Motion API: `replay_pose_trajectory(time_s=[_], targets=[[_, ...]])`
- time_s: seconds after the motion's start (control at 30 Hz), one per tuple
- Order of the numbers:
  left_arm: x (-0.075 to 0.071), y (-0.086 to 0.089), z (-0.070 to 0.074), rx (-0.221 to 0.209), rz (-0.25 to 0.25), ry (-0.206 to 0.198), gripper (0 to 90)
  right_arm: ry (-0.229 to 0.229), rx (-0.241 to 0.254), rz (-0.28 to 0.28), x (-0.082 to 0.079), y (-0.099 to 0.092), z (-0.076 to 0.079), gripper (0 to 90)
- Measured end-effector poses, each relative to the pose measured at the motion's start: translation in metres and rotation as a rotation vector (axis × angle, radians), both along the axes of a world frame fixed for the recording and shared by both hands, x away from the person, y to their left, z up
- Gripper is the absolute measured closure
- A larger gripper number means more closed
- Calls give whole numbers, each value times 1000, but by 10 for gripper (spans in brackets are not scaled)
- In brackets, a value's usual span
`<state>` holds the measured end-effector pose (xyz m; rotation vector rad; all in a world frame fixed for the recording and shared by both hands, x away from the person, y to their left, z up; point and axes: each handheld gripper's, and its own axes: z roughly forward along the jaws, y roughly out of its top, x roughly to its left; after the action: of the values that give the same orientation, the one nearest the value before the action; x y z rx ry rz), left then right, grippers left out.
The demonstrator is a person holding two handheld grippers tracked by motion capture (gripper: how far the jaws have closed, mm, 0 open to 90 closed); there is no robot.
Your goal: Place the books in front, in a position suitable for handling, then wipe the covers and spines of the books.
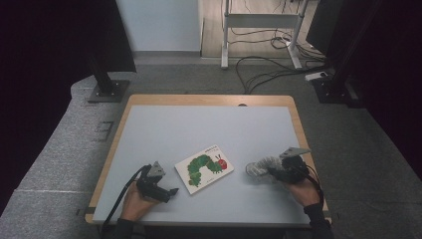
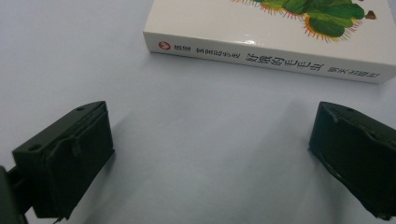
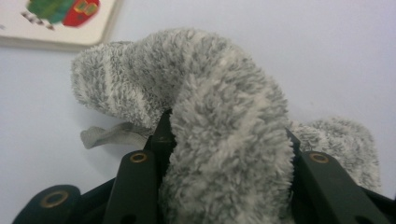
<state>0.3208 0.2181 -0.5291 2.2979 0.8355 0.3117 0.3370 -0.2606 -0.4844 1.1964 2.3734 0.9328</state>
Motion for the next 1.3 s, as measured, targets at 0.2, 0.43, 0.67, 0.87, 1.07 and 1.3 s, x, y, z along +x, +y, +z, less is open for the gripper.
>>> replay_pose_trajectory(time_s=[0.2,0.43,0.67,0.87,1.07,1.3], targets=[[0,0,0,0,1,-1,0,-16,24,30,3,10,10,561],[0,0,0,0,0,0,0,-32,38,68,8,25,19,560],[0,0,0,0,1,0,0,-27,52,91,15,37,20,560],[0,0,0,0,0,0,0,-33,65,106,20,47,23,560],[0,0,0,-1,1,-1,0,-30,64,129,26,61,27,560],[-1,0,0,1,5,0,0,-27,73,151,34,77,29,559]])
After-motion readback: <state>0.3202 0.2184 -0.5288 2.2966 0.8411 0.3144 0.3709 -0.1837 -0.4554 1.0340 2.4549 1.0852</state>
